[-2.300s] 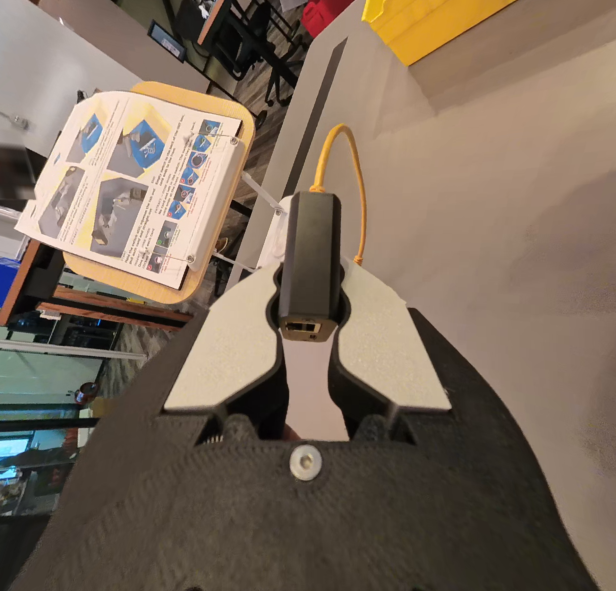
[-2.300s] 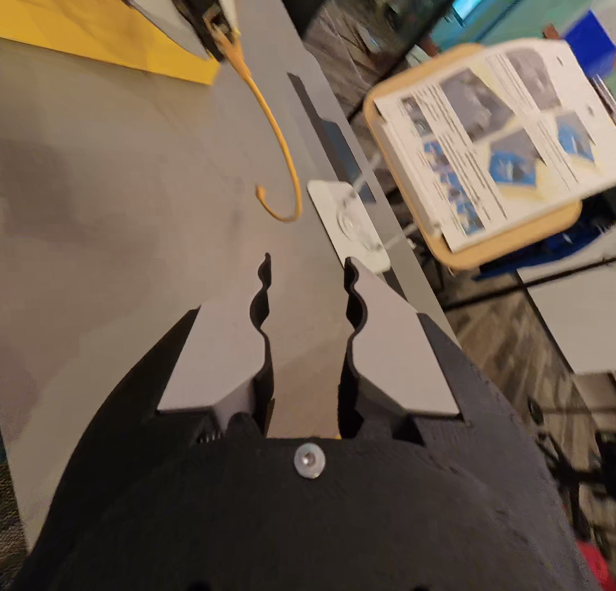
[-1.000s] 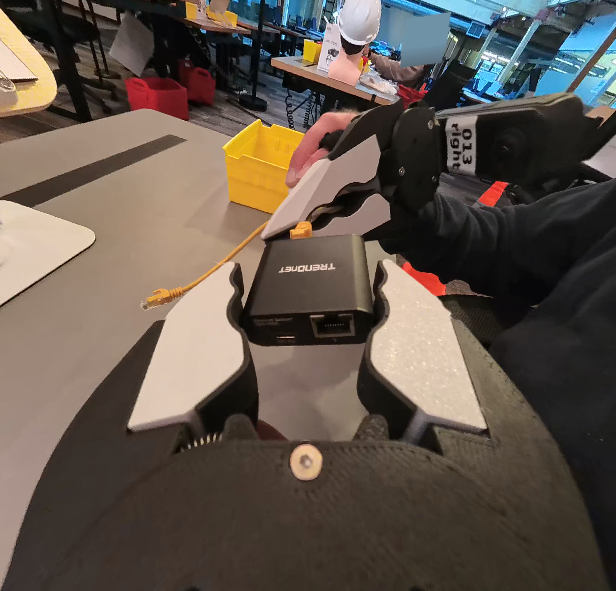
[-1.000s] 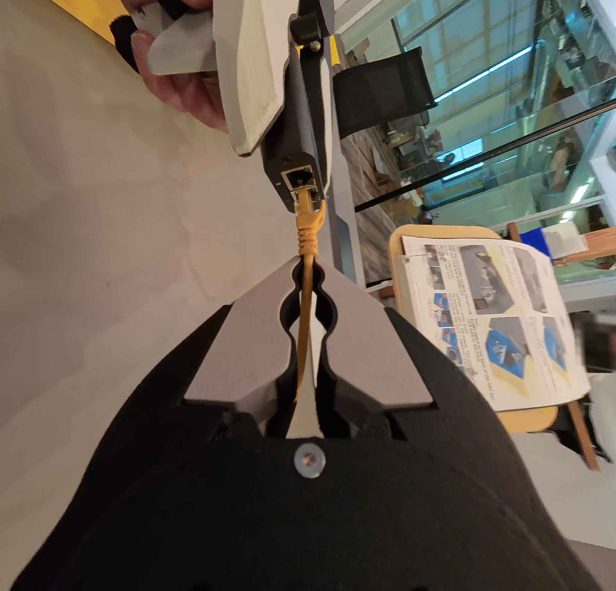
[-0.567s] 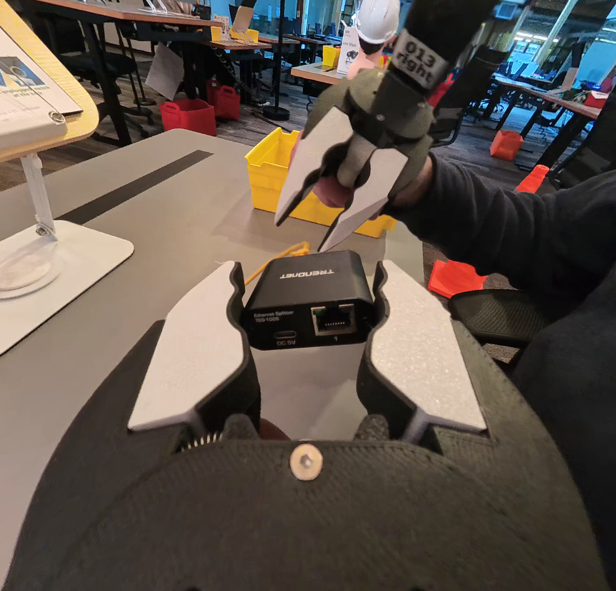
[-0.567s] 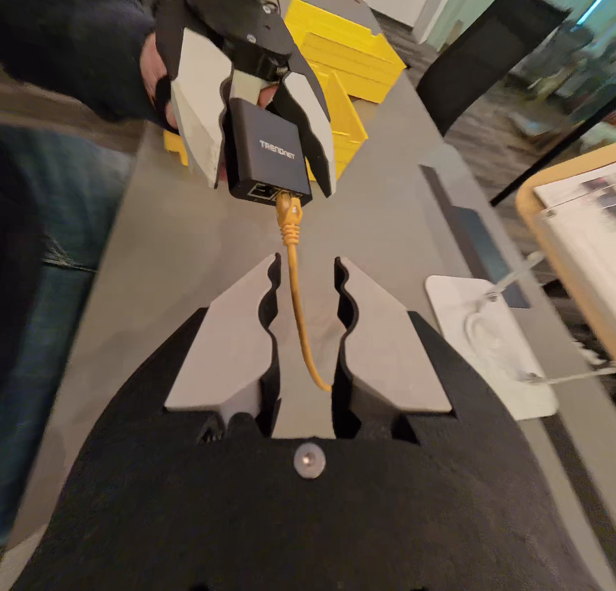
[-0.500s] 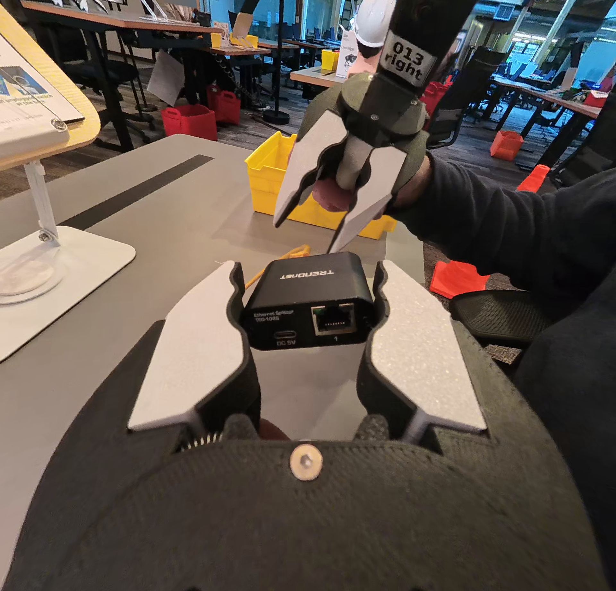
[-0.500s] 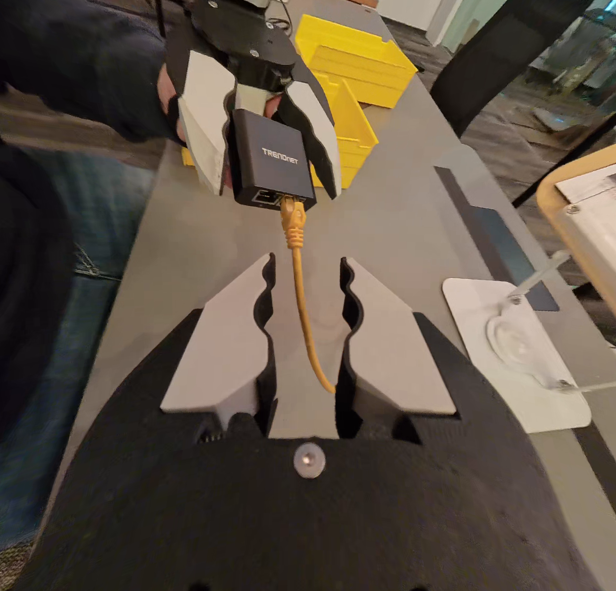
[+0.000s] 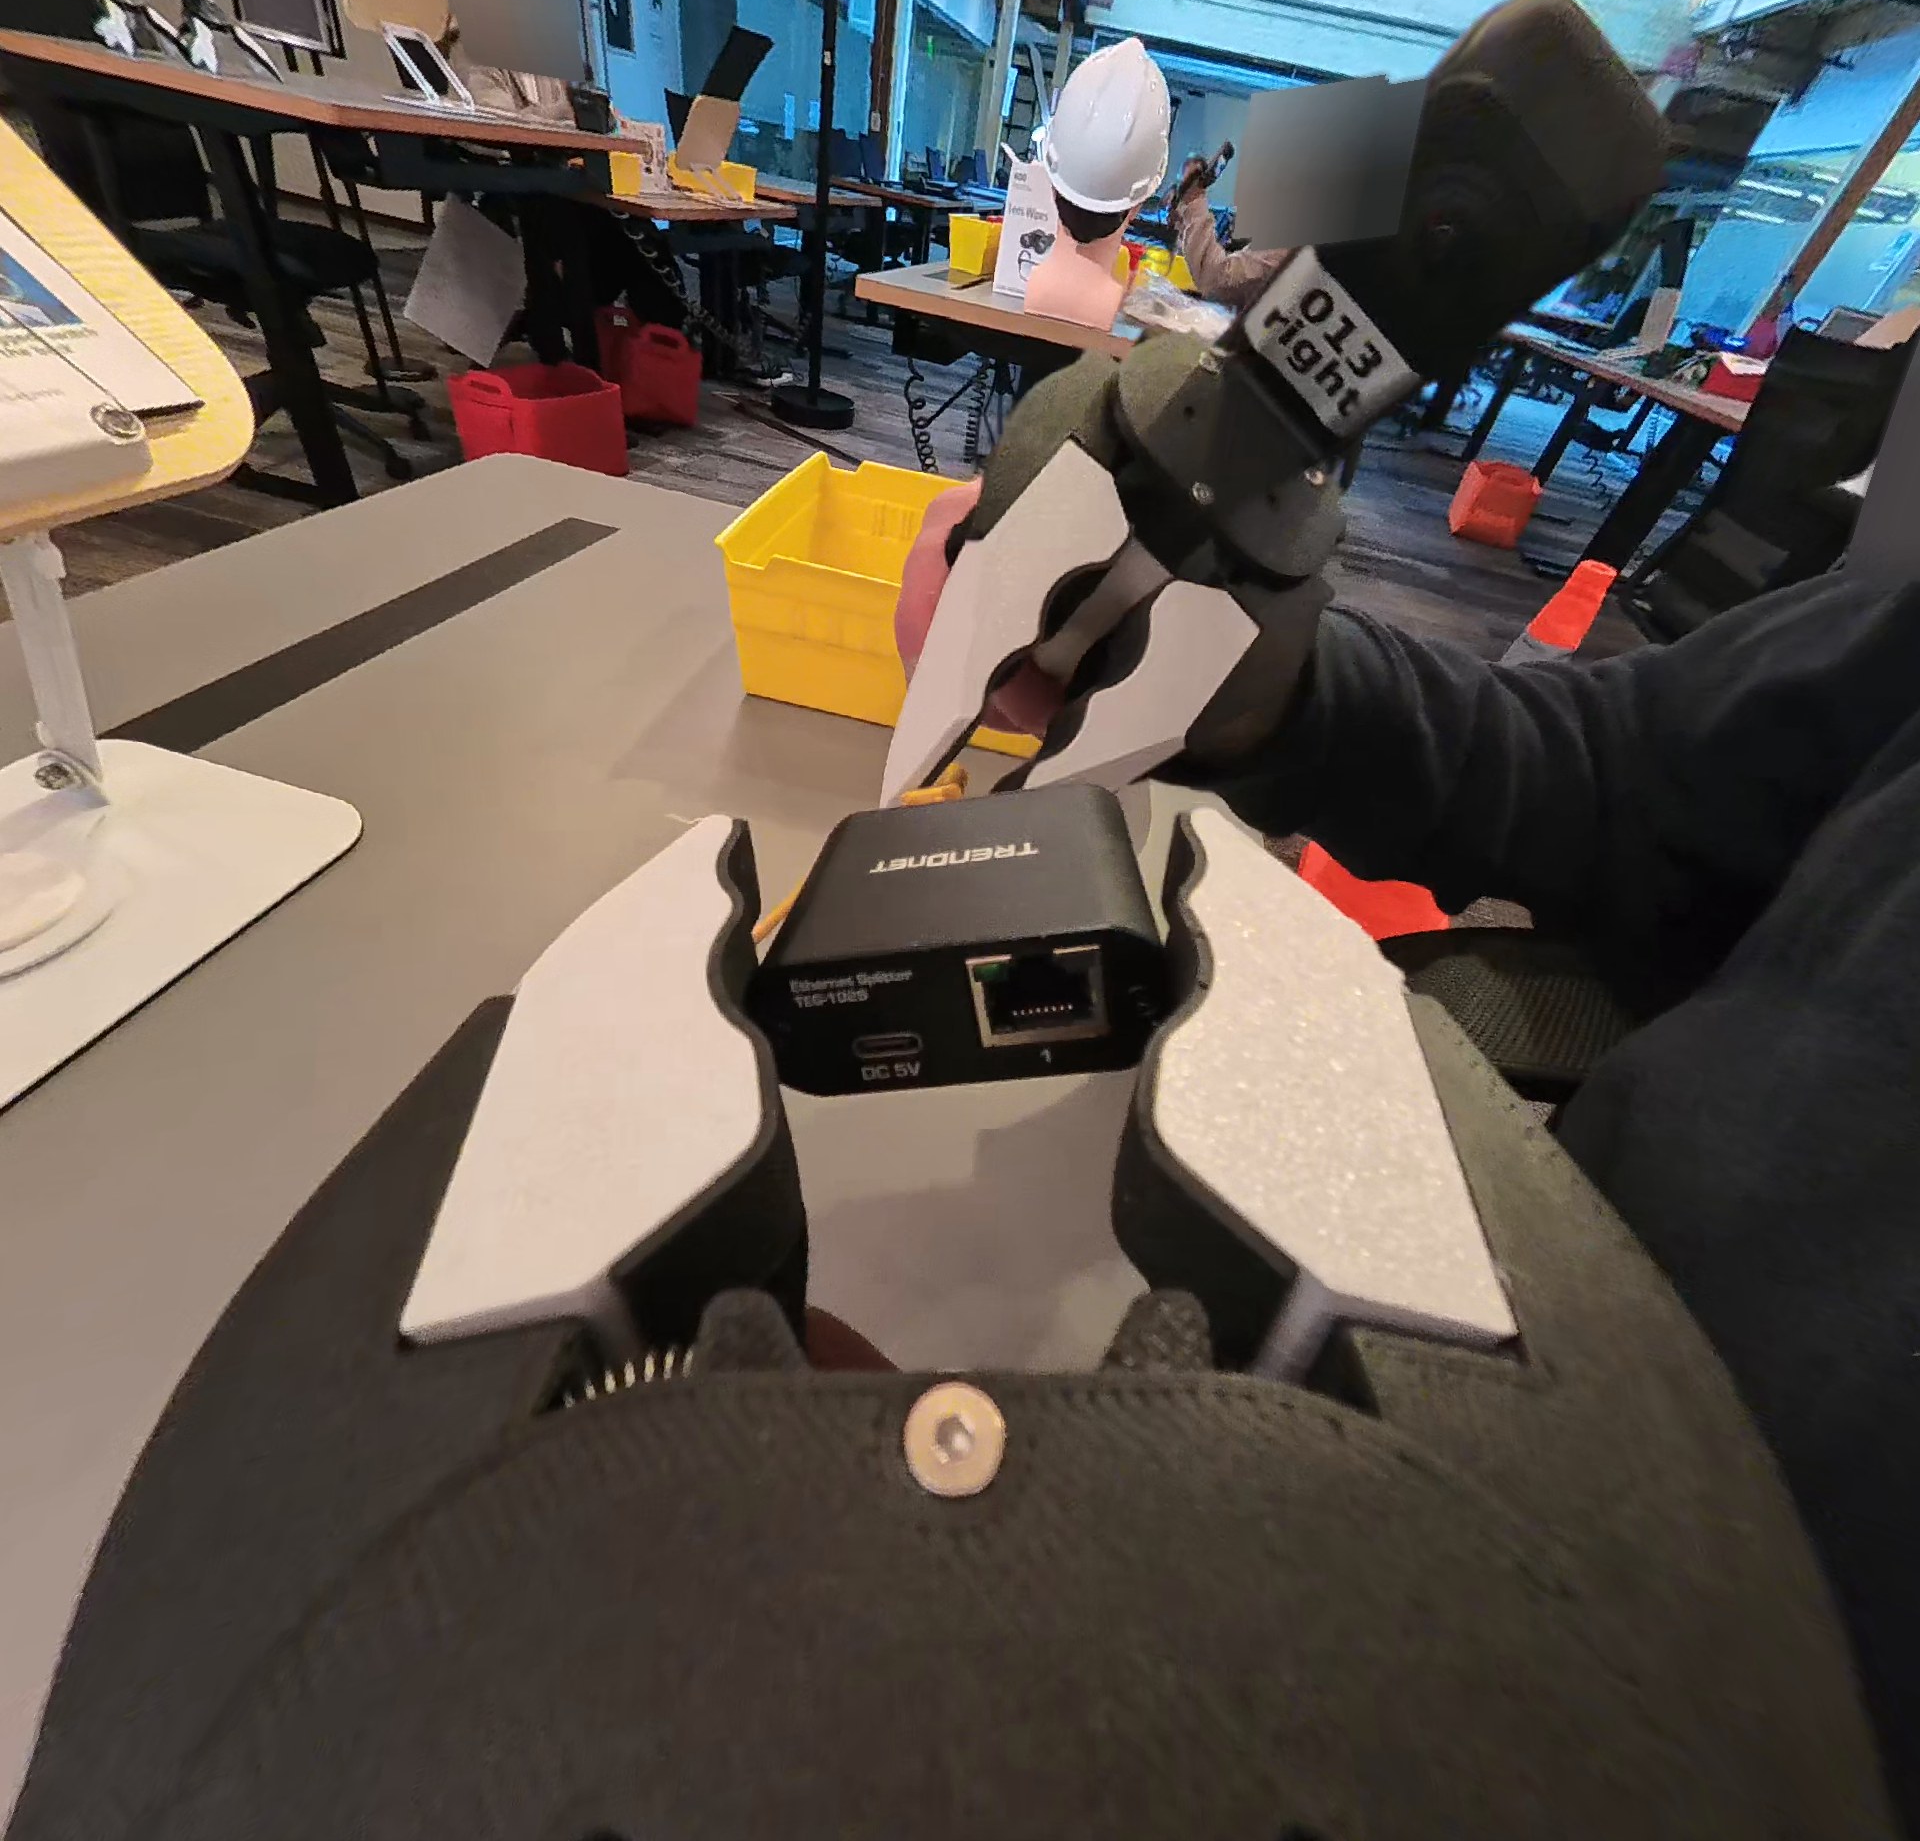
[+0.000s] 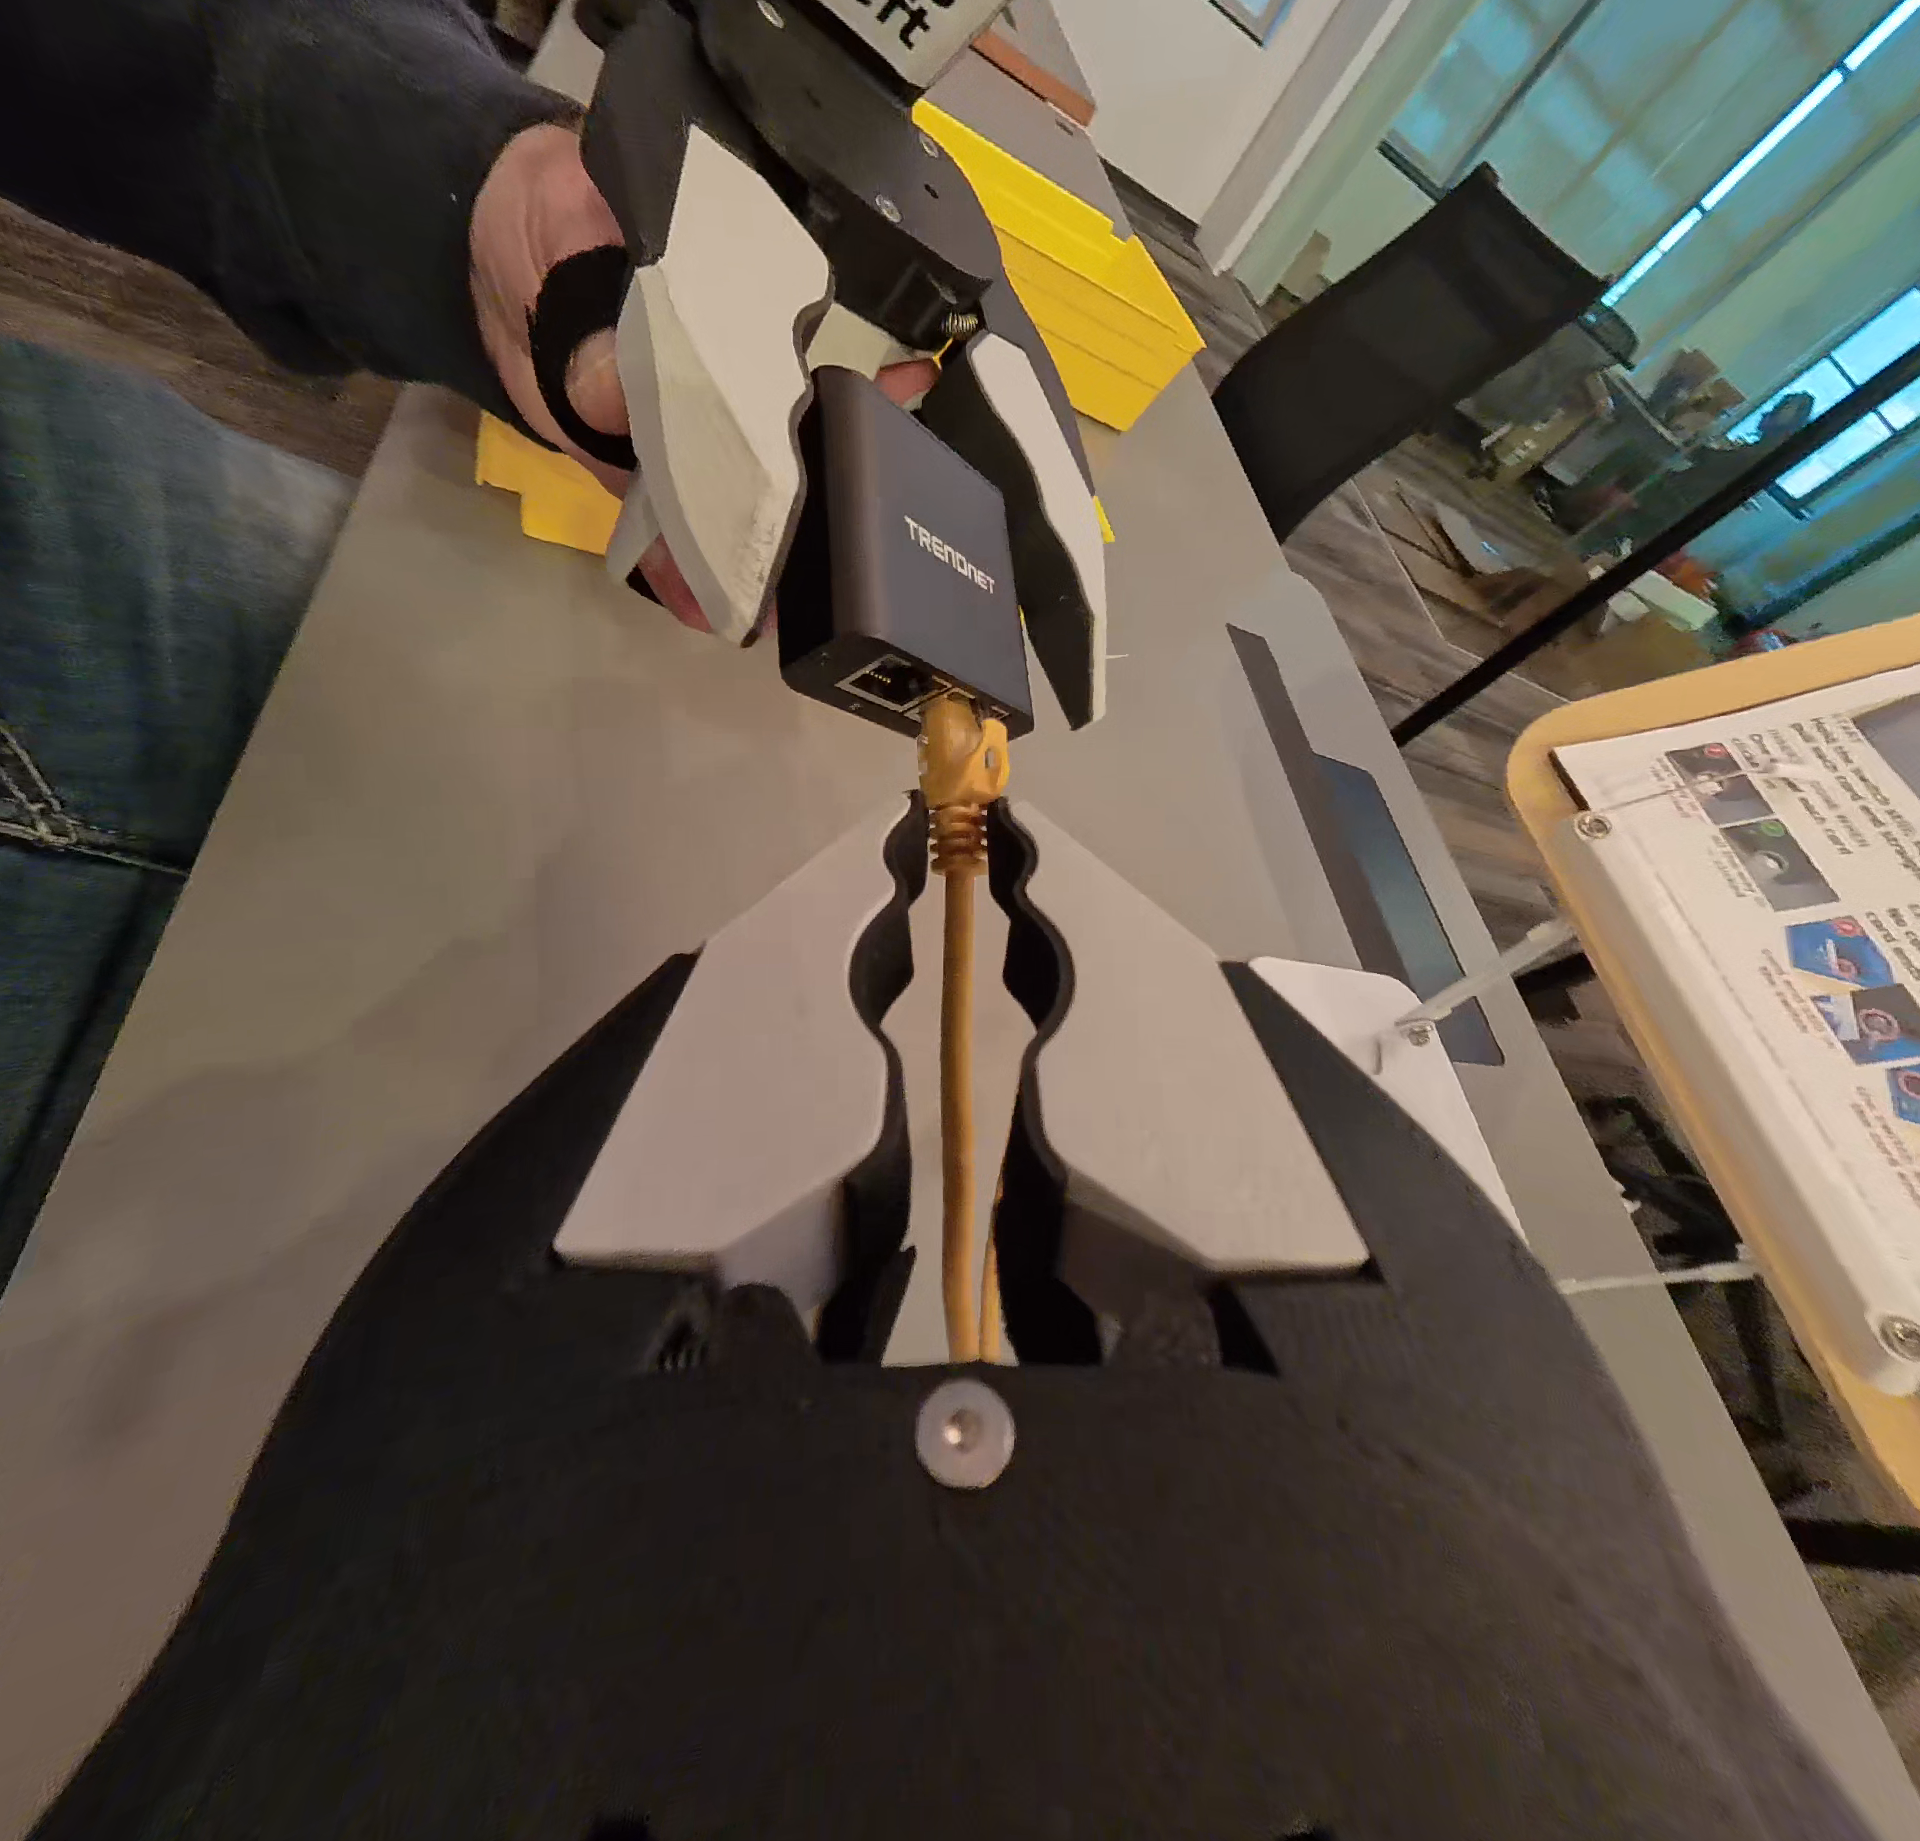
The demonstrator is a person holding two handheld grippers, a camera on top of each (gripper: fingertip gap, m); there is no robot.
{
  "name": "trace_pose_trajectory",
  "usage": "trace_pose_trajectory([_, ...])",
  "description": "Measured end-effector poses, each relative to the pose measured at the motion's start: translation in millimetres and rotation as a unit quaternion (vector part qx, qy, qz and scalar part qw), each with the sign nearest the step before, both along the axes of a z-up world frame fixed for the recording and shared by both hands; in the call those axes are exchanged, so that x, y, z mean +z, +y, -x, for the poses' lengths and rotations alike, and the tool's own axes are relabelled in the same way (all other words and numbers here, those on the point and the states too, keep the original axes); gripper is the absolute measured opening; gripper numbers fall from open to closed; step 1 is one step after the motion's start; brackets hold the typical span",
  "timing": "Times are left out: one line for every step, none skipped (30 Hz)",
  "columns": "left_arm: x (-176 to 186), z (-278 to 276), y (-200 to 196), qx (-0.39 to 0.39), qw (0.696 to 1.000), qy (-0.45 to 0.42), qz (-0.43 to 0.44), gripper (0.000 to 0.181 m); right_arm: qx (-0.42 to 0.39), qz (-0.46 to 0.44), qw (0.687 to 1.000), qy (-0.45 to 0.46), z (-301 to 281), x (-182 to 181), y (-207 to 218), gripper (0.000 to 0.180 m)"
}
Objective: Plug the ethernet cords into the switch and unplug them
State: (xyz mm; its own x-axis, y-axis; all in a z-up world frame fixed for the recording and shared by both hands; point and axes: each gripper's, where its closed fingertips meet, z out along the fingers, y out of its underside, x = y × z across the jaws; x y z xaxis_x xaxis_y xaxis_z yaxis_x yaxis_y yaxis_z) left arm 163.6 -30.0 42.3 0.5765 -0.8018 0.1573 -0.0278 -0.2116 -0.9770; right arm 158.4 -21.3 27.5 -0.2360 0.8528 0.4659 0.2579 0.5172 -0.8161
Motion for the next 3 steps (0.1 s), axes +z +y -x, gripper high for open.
trace_pose_trajectory([0.4,-0.5,-0.9,-0.001,1.0,0.005,-0.003,0.075,0.009,0.006,1.0,-0.002,-0.7,1.1,-0.6,0.009])
trace_pose_trajectory([1.5,0.0,-0.8,0.004,1.0,0.014,-0.013,0.076,0.018,0.017,1.0,-0.008,-1.2,1.2,-1.3,0.009])
trace_pose_trajectory([2.9,1.4,-1.0,0.011,0.999,0.033,-0.036,0.072,0.026,0.024,0.999,-0.017,-2.0,0.1,-1.7,0.009])
